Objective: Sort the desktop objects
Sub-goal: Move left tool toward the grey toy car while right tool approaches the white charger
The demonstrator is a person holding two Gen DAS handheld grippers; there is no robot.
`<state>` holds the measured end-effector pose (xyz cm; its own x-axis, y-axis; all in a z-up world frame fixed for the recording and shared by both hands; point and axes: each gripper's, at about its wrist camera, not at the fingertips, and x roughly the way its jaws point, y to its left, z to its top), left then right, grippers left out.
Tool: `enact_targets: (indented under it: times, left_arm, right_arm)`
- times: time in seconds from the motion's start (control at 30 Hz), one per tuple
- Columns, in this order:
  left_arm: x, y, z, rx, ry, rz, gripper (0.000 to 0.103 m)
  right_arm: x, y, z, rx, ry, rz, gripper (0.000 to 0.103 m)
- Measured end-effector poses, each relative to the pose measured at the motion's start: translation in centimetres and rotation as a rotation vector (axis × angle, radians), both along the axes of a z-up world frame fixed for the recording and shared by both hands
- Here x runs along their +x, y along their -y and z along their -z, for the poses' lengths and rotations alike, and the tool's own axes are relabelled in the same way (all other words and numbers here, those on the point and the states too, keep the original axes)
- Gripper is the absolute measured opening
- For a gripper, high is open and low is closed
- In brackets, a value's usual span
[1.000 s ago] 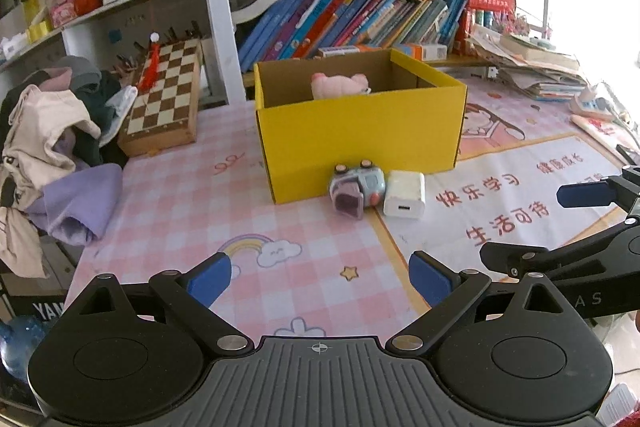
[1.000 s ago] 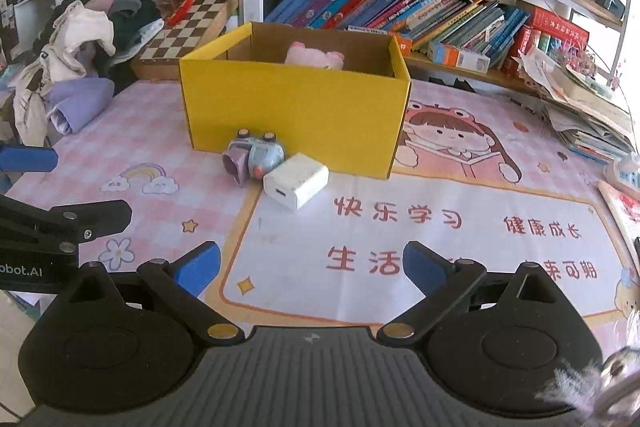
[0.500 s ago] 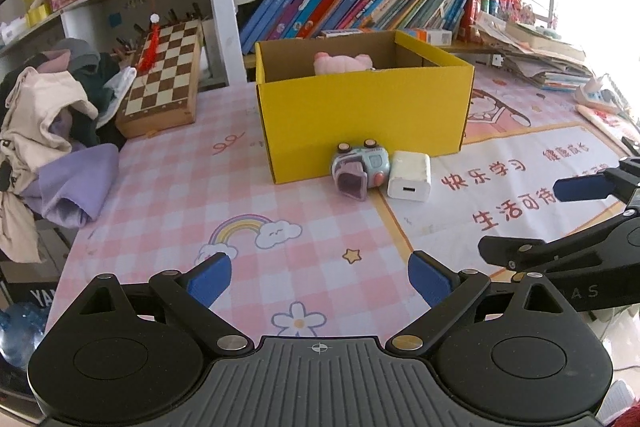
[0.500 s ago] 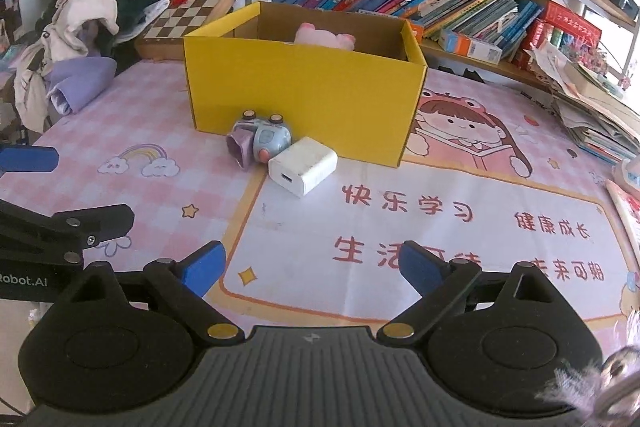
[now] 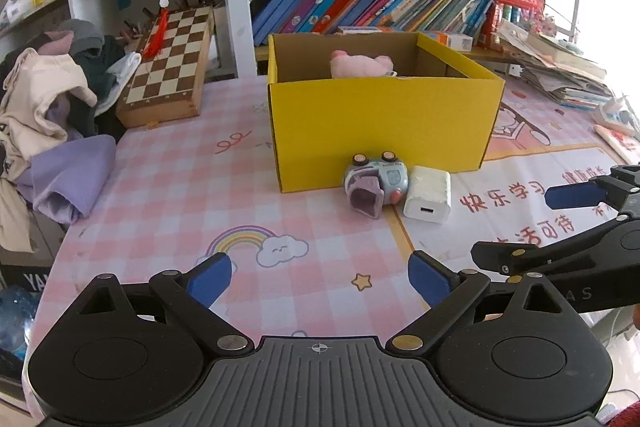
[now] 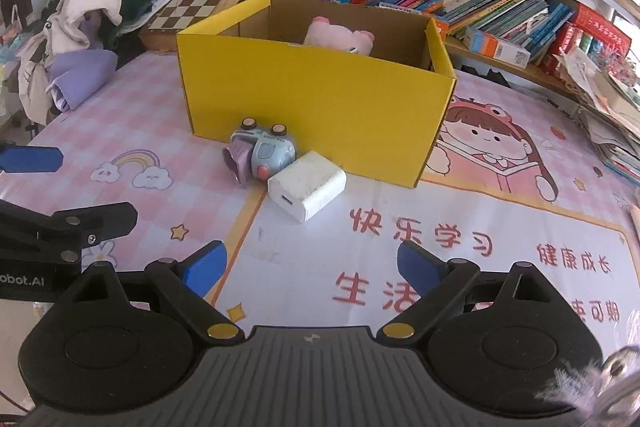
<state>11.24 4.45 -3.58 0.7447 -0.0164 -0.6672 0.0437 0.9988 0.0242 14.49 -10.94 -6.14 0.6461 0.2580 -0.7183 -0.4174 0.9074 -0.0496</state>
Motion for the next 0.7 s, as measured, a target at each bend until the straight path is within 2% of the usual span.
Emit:
enact_targets:
  times: [0.23, 0.7]
  left_arm:
    - [1.6, -0.5, 0.0, -0.026, -0.007, -0.049, 0.097]
    - [4.1, -0.3, 0.4, -0.014, -0.033, -0.112, 0.097]
  right_arm:
    - [2.4, -0.4, 0.7, -0.002, -0.034, -0.047, 0.094]
    - [7.3, -1.5, 2.3, -0.007, -0.106, -0.147, 0.094]
